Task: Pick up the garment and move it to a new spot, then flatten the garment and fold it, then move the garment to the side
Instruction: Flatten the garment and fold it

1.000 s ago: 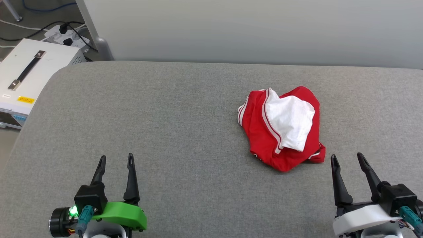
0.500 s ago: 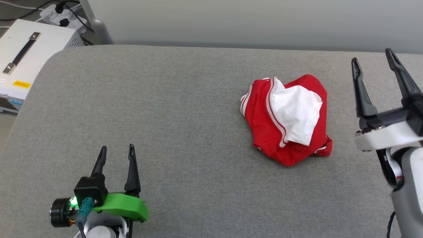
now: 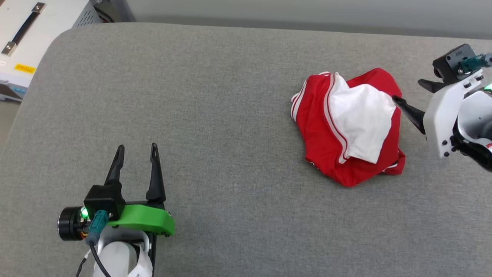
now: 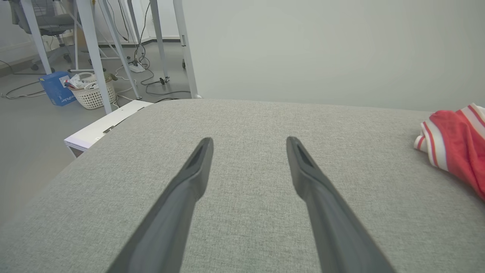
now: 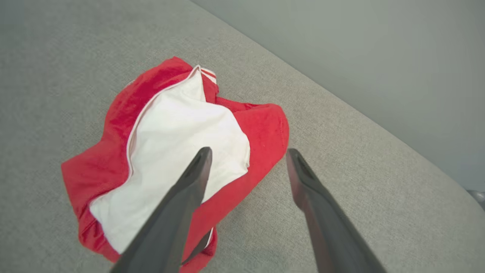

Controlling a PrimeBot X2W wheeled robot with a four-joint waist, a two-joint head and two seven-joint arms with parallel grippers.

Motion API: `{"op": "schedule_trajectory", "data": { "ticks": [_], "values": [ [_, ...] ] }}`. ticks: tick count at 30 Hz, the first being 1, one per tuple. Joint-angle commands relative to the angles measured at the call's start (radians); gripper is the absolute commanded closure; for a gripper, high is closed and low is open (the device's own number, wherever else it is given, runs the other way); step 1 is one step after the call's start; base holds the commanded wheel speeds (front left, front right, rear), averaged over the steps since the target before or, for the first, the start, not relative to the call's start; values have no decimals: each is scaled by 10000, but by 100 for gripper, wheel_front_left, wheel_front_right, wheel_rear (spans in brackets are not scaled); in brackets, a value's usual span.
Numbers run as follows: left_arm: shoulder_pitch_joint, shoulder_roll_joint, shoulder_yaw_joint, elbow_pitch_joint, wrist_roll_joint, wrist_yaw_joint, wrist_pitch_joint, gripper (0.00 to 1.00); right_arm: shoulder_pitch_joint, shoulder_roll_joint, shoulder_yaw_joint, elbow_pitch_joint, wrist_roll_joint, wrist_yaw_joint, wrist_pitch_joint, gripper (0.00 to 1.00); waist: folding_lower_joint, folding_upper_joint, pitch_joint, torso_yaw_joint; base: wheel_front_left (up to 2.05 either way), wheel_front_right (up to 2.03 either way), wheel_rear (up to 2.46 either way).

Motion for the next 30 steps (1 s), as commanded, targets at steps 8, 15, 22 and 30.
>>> {"op": "schedule_trajectory", "data": {
  "ticks": [8, 15, 22, 30],
  "values": [
    [-692, -51, -407, -156, -278, 128, -59, 0, -1123, -63, 1484, 1166, 1098, -7, 1453, 0, 0, -1, 1093, 657, 0, 0, 0],
    [-888, -52, -587, -123, -465, 290, -59, 0, -631, 678, 2577, 2686, 1642, -7, 1233, 0, 0, -1, 1386, 826, 0, 0, 0],
    [-678, -52, -445, -11, -403, 321, -59, 0, -403, 606, 2733, 3019, 1986, -7, -1398, 100, 0, -1, 836, 608, 0, 0, 0],
    [-266, -52, -340, -38, -345, 336, -59, 0, -602, -203, 2154, 1990, 2087, -7, -3322, 100, 0, -1, 143, 360, 0, 0, 0]
  ]
}}
